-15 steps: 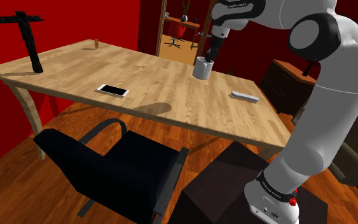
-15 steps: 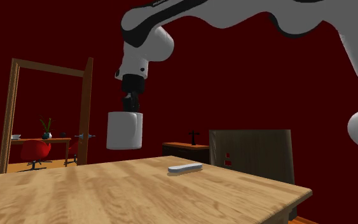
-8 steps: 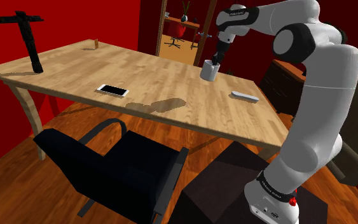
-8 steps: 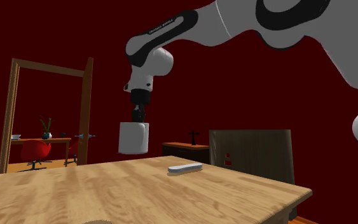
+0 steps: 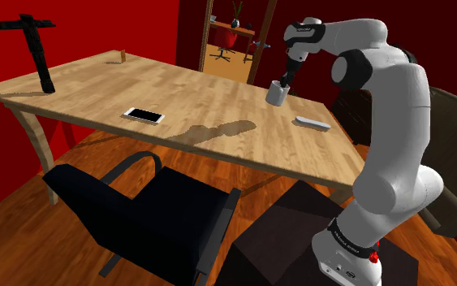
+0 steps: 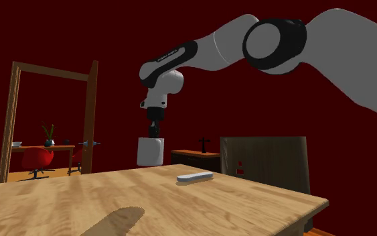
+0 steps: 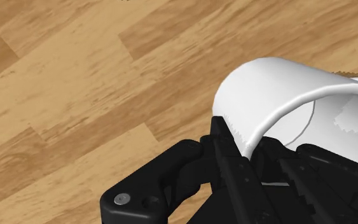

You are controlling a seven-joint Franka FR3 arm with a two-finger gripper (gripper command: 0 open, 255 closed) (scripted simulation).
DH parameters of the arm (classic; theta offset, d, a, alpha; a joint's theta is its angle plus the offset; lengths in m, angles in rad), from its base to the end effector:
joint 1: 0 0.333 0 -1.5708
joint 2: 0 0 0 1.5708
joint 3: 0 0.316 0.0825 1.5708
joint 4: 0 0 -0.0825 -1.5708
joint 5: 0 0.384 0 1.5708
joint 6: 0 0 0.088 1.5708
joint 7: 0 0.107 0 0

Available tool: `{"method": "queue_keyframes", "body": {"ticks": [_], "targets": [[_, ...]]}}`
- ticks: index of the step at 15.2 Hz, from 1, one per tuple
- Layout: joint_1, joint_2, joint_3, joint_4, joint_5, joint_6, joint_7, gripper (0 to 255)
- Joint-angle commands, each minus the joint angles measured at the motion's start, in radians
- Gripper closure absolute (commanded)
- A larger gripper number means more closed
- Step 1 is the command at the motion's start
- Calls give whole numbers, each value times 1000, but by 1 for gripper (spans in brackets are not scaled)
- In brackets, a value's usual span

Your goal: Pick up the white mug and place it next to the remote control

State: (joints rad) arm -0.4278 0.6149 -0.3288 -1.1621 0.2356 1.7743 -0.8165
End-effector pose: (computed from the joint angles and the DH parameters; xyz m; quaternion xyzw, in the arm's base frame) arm 0.5847 -0.4352 0.4535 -0.9990 -0.0372 -0.0249 0.0067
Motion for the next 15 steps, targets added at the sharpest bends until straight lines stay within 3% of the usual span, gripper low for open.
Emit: {"method": "queue_keyframes", "body": {"ticks": [1,4,15], "targets": [[-42,63,2,82,16,-21,-27,255],[-119,190,11,275,39,-87,-56,255],[-95,182,13,110,44,66,-76,255]]}}
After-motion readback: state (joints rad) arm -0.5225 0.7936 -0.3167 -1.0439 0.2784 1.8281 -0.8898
